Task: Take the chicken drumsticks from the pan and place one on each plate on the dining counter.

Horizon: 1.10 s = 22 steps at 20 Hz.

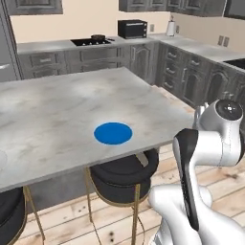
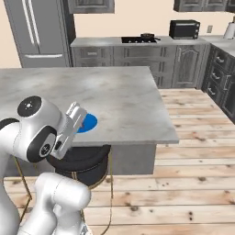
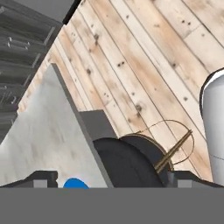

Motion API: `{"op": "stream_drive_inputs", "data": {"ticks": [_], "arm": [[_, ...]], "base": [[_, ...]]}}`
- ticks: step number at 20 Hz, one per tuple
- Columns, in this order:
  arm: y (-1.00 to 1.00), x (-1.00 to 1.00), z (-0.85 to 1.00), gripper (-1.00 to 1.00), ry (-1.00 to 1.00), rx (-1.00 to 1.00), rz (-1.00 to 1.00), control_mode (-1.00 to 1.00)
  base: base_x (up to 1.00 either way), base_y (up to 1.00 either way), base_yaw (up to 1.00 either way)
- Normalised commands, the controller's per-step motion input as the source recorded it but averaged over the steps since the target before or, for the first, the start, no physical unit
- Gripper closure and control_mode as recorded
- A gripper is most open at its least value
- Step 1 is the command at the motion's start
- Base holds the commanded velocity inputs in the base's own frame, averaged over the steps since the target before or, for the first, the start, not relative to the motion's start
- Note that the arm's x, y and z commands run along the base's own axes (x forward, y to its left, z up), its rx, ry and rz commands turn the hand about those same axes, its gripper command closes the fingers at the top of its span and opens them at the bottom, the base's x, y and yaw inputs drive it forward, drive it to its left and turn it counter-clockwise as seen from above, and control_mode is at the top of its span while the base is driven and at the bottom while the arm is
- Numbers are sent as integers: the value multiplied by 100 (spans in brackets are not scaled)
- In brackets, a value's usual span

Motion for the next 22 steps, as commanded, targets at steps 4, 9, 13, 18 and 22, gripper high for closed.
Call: {"op": "stream_drive_inputs", "data": {"ticks": [4,9,13,18,22], "arm": [[0,0,0,-100,0,0,0,100],[0,0,0,-100,0,0,0,100],[0,0,0,-100,0,0,0,100],[0,0,0,-100,0,0,0,100],[0,0,0,-100,0,0,0,100]], "base": [[30,-100,0],[56,-100,7],[69,-100,26],[72,-100,37],[52,-100,33]]}}
